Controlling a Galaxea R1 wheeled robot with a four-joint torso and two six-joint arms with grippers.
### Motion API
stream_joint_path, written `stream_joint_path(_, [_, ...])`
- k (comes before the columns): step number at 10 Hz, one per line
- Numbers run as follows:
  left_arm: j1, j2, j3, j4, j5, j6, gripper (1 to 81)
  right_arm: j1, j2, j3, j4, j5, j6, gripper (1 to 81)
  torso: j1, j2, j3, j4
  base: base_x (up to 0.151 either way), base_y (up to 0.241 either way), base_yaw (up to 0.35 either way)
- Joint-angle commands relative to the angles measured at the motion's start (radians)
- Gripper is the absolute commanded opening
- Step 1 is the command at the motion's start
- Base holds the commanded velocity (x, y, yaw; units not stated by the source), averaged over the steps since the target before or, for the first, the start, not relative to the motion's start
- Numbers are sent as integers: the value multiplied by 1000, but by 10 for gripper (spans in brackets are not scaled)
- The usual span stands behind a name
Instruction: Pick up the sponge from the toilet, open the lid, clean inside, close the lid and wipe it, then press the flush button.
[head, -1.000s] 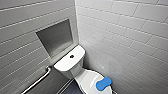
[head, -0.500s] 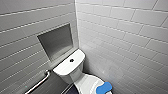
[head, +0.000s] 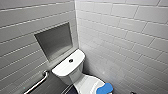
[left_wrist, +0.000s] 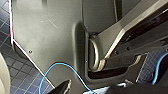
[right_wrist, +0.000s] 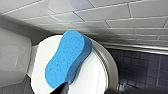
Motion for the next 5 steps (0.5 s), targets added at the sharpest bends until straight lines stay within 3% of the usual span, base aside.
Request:
stream_joint_path(1, [9,-1,0,-8,76,2,811,111,-32,16,8,-40,4,811,61,-95,-89,0,0,0,0])
stream_joint_path(4, [9,4,-7,-8,76,2,811,151,-25,34,9,-40,29,811,134,-209,-195,0,0,0,0])
stream_joint_path(5, [9,5,-7,-8,76,2,811,165,-25,43,9,-40,39,811,156,-243,-134,0,0,0,0])
